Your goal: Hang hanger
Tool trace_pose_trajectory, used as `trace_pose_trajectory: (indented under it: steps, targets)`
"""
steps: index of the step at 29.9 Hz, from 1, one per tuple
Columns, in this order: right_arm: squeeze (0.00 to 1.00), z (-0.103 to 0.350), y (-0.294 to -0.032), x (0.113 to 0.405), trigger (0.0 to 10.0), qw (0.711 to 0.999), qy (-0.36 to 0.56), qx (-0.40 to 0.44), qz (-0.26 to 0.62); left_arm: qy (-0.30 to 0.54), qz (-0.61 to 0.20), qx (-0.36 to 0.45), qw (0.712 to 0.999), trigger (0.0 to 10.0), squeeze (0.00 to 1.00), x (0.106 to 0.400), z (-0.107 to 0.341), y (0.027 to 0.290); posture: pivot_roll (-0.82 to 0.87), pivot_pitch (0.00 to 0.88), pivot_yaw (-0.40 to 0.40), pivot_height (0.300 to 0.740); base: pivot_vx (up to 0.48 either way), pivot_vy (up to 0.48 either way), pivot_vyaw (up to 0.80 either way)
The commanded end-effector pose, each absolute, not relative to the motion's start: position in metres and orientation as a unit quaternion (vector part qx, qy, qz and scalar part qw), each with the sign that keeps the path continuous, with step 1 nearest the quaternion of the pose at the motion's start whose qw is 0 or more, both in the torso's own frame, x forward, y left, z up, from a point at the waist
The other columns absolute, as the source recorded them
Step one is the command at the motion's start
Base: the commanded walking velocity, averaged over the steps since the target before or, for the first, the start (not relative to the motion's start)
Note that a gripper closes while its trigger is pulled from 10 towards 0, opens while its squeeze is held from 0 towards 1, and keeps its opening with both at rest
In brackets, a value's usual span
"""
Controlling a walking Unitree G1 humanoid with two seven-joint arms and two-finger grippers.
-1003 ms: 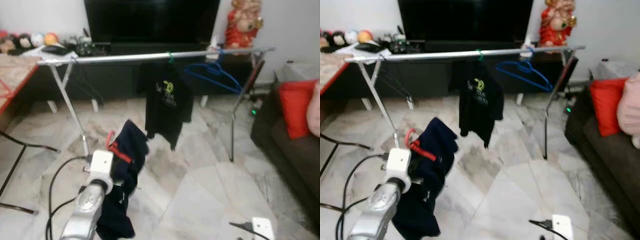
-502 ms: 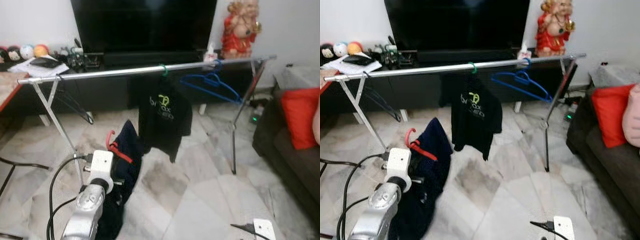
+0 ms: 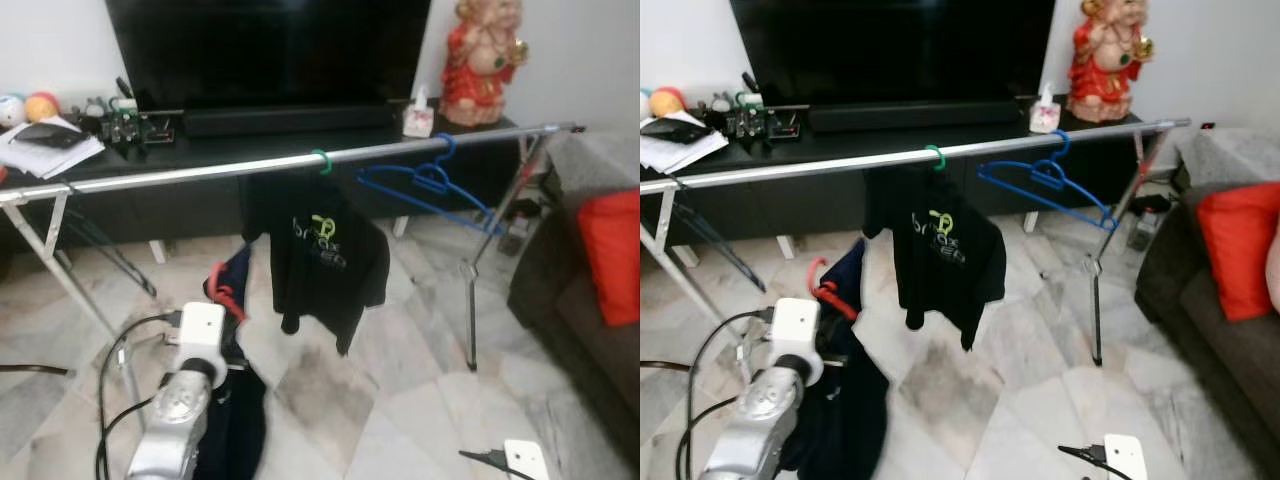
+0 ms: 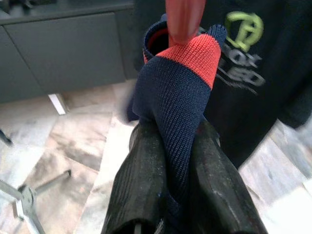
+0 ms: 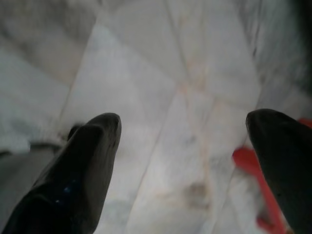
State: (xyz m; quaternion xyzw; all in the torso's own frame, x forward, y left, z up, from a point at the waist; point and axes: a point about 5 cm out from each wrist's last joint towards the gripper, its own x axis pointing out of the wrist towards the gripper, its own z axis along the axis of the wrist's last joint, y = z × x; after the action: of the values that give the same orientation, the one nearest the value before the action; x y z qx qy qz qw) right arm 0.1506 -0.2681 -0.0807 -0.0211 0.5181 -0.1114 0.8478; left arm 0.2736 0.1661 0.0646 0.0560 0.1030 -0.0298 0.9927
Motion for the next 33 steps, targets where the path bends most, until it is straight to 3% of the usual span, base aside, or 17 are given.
trace_pose_trajectory:
  steps: [1, 14, 33]
  targets:
    - [0.00, -0.0814, -0.2620, 0.1539, 10.0, 0.849, 0.518, -0.019, -0.100, 0.077, -0.019, 0.064, 0.995, 10.0, 0.00, 0.2755, 0.0765, 0.1726, 0.03, 0.000, -0.067, 0.740, 0.480, 0.000, 0.00]
    - [0.00, -0.0822, -0.2661, 0.1485, 10.0, 0.845, 0.525, -0.025, -0.101, 0.076, -0.014, 0.073, 0.994, 10.0, 0.00, 0.2726, 0.0760, 0.1710, 0.05, 0.000, -0.075, 0.740, 0.413, 0.000, 0.00]
    - [0.00, -0.0822, -0.2637, 0.1503, 10.0, 0.843, 0.530, -0.045, -0.077, 0.078, 0.009, 0.081, 0.994, 10.0, 0.00, 0.2764, 0.0757, 0.1737, 0.05, 0.000, -0.081, 0.740, 0.000, -0.027, 0.03]
